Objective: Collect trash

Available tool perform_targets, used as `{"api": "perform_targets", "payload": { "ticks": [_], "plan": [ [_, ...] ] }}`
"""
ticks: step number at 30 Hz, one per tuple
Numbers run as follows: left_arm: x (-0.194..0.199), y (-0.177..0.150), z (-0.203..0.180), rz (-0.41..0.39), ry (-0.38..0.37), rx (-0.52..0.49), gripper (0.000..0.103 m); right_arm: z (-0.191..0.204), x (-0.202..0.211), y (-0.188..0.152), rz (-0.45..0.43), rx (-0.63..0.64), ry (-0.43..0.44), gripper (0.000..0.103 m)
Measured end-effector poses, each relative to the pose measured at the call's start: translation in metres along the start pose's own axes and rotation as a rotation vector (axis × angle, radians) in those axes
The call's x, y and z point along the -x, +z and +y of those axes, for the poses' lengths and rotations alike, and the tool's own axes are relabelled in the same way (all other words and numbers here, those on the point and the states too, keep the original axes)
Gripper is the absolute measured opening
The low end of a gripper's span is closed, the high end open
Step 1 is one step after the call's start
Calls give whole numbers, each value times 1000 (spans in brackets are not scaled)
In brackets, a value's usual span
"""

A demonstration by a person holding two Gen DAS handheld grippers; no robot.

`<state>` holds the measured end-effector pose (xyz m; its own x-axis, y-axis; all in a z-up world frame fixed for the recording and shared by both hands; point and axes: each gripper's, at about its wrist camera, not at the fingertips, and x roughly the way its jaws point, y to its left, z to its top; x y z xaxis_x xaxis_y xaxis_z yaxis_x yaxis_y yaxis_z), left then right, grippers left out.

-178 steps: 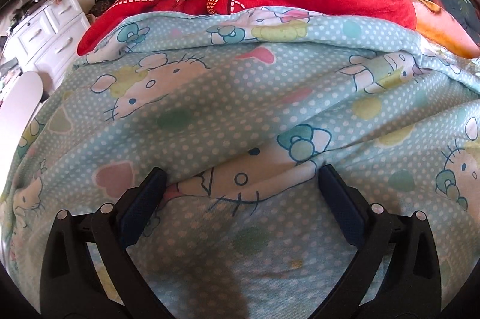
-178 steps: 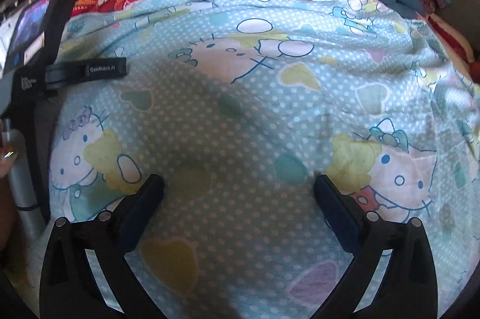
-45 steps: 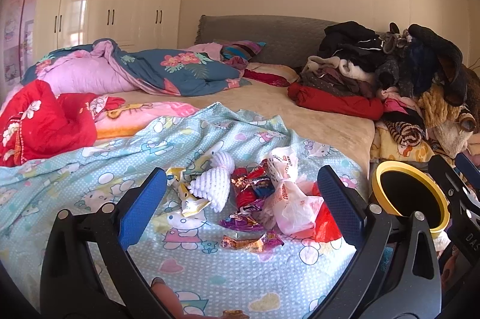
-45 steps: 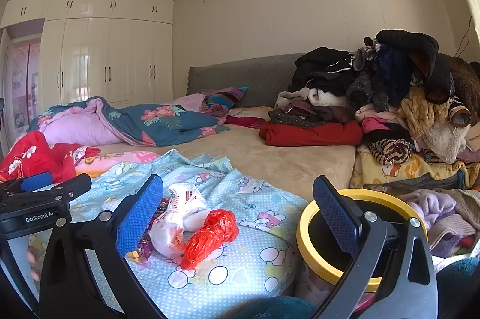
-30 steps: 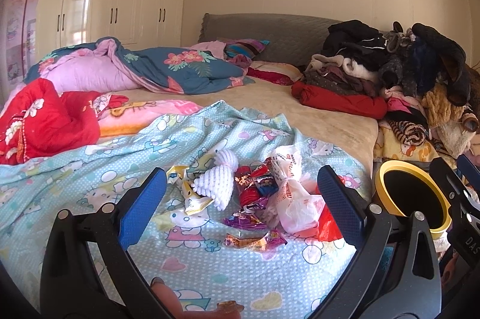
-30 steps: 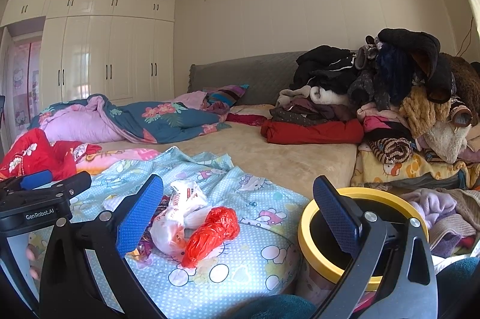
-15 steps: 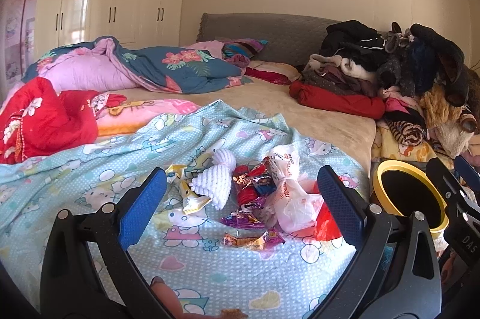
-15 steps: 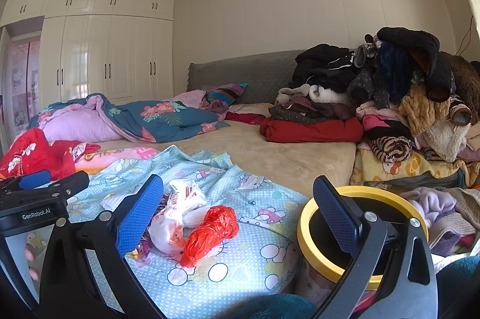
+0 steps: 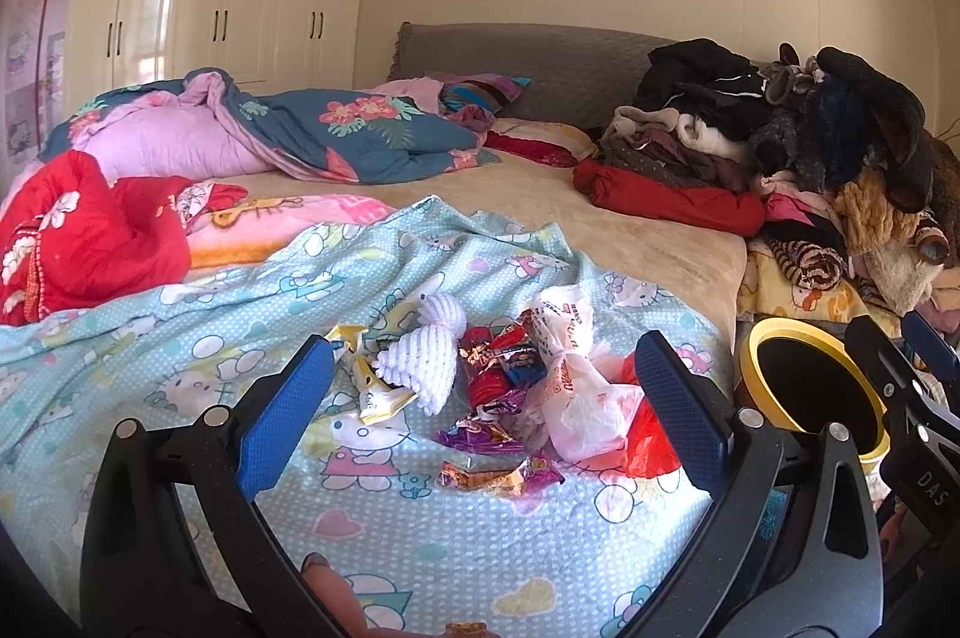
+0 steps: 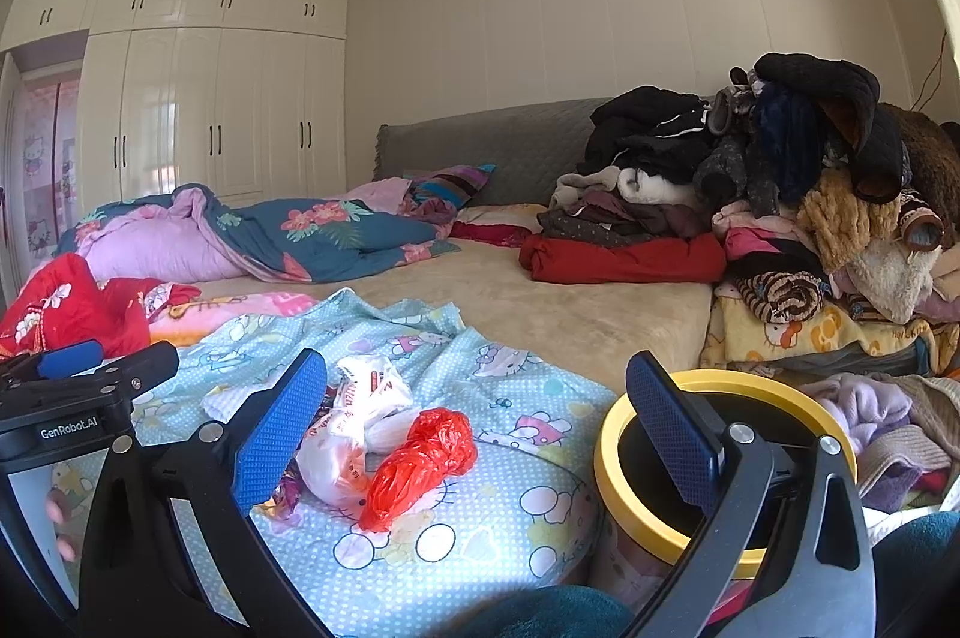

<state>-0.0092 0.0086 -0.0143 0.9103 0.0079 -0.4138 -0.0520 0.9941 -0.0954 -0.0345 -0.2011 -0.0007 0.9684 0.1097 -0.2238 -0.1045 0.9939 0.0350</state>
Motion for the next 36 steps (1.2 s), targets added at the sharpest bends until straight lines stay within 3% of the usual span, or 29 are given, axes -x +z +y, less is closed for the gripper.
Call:
{"api": "perform_targets", "payload": {
  "ticks": [36],
  "plan": [
    [-3, -7, 0, 28, 25, 6, 92, -2, 0, -2, 0, 1, 1, 97]
  ]
}}
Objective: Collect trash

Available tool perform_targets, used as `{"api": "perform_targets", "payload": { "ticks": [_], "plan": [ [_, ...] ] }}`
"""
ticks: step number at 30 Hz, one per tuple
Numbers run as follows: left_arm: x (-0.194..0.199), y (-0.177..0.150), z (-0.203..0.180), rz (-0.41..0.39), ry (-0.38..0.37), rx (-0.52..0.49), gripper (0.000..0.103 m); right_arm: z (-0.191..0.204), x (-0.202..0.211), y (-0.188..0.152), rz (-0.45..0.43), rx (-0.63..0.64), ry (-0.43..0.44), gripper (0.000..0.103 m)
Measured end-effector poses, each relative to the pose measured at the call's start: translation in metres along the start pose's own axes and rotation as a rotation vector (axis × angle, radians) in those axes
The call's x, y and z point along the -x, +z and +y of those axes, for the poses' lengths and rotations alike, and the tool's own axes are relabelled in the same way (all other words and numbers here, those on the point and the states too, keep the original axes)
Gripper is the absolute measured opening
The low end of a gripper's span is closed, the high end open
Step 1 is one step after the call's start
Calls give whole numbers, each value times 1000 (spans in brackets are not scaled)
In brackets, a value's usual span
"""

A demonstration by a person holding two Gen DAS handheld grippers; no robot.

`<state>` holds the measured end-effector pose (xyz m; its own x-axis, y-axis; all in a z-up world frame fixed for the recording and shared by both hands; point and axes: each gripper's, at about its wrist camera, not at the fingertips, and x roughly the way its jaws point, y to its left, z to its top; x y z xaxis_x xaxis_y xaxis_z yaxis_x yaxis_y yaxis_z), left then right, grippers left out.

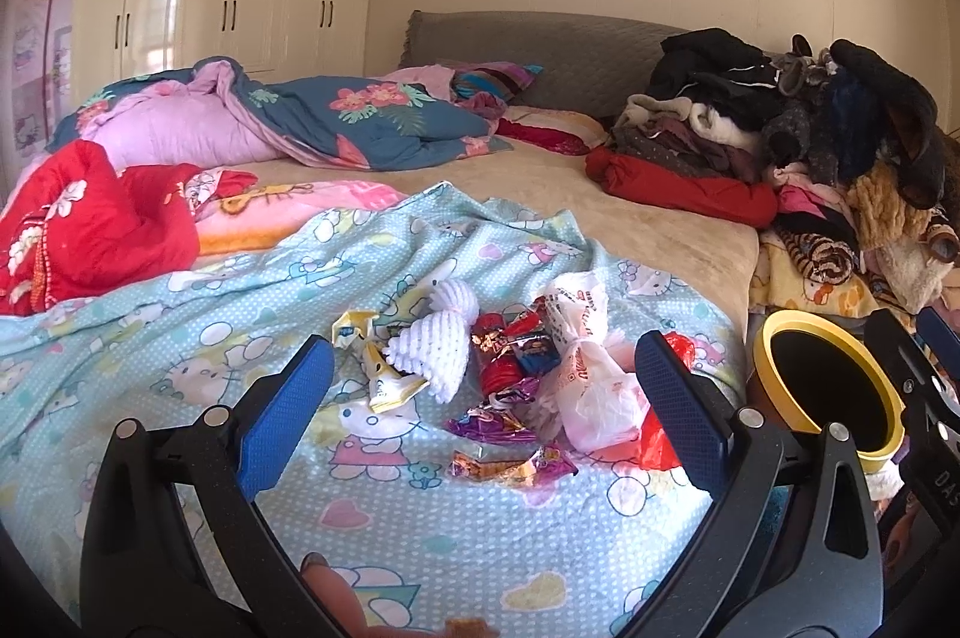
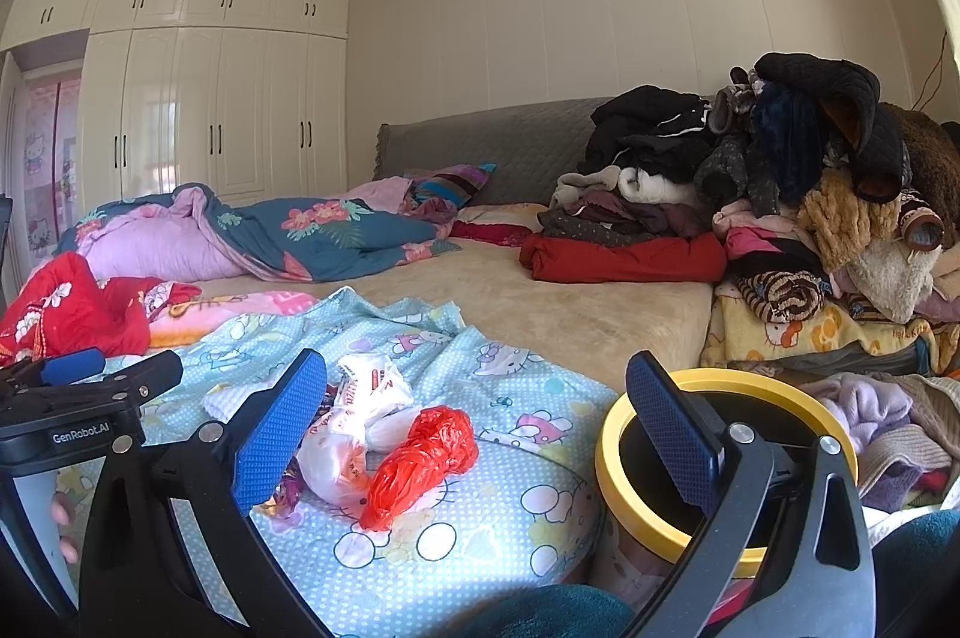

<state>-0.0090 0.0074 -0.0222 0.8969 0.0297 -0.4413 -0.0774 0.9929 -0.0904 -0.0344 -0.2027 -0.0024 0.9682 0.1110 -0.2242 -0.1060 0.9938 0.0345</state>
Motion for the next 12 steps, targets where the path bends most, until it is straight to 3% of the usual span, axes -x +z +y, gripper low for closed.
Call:
{"api": "perform_targets", "payload": {
  "ticks": [12],
  "plan": [
    [3, 2, -3, -8, -18, 2, 92, 0, 0, 0, 0, 0, -1, 97]
  ]
}}
